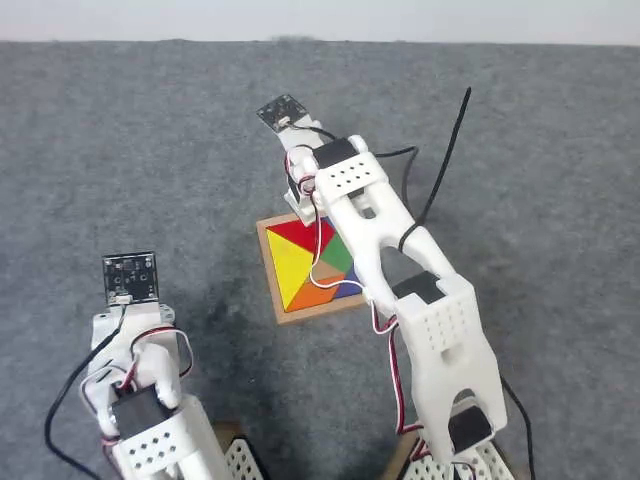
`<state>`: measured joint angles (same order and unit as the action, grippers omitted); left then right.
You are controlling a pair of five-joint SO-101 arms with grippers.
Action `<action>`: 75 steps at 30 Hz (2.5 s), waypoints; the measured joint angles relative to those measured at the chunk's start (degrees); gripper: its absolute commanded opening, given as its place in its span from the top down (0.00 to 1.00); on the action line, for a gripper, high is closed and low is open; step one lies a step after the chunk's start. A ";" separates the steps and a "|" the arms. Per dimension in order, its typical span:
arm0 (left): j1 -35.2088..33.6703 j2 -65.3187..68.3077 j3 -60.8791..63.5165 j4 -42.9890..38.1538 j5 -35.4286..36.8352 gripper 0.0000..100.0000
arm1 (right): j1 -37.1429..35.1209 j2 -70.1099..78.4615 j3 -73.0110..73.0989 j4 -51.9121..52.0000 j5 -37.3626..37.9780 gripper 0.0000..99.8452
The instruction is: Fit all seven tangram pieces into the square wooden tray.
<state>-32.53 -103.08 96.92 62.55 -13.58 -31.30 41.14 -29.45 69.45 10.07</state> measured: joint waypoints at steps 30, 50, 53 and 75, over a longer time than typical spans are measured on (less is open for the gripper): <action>0.00 0.00 0.00 0.00 0.00 0.98 | 0.35 -15.56 25.23 -5.98 0.00 0.99; 0.00 0.00 0.00 0.00 0.00 0.98 | 2.99 -12.04 13.98 -13.89 0.00 0.99; 0.00 0.00 0.00 0.00 0.00 0.98 | 3.34 -8.70 10.20 -11.43 0.09 0.99; 0.00 0.00 0.00 0.00 0.00 0.98 | 6.95 -3.52 8.88 -5.98 2.02 0.99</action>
<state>-32.53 -103.08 96.92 62.55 -13.58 -24.35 37.63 -20.57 63.47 12.09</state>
